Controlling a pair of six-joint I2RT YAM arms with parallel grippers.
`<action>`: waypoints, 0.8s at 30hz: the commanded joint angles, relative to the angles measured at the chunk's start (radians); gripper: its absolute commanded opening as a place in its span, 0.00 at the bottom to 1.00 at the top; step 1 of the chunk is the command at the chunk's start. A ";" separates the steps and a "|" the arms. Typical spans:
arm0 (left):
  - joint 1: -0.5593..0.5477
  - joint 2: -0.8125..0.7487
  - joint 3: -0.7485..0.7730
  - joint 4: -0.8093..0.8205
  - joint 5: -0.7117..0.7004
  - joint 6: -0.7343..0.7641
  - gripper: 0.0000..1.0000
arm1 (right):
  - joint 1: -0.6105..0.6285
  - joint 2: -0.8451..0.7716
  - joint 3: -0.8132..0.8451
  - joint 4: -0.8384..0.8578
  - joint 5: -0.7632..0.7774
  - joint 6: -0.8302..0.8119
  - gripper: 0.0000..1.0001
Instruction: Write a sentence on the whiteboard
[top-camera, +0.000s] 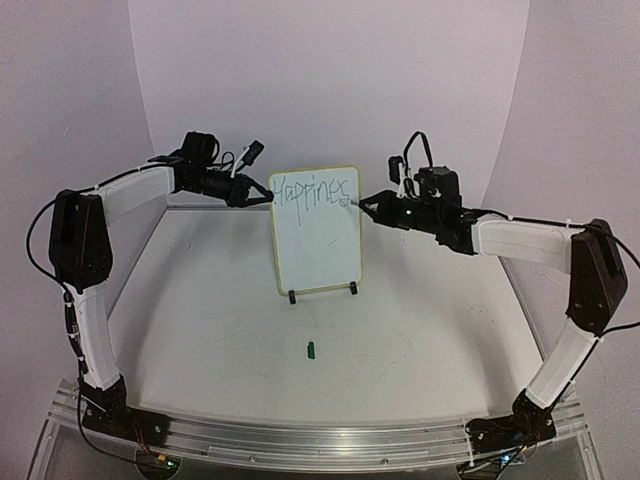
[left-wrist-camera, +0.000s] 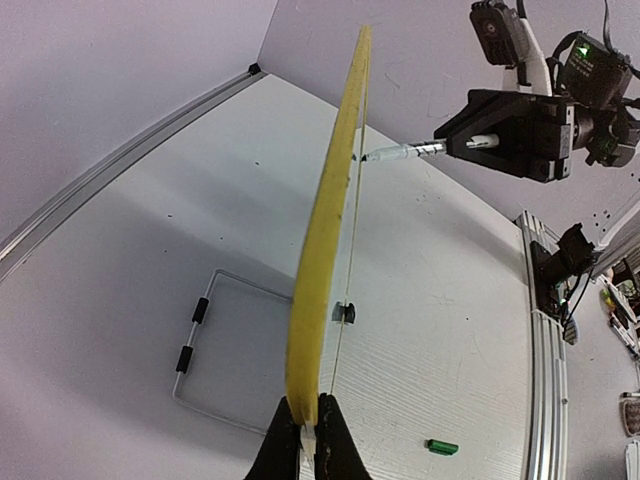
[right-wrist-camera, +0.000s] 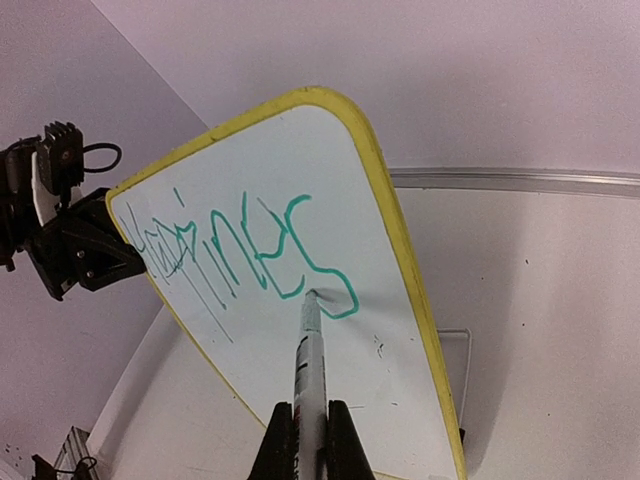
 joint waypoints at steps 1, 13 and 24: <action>-0.011 0.017 0.012 -0.043 -0.012 0.013 0.00 | -0.005 -0.105 0.003 0.074 0.036 0.012 0.00; -0.011 0.015 0.010 -0.042 -0.010 0.013 0.00 | -0.014 -0.082 0.011 0.073 0.107 0.007 0.00; -0.011 0.017 0.014 -0.048 -0.014 0.013 0.00 | -0.022 -0.045 0.035 0.069 0.118 0.011 0.00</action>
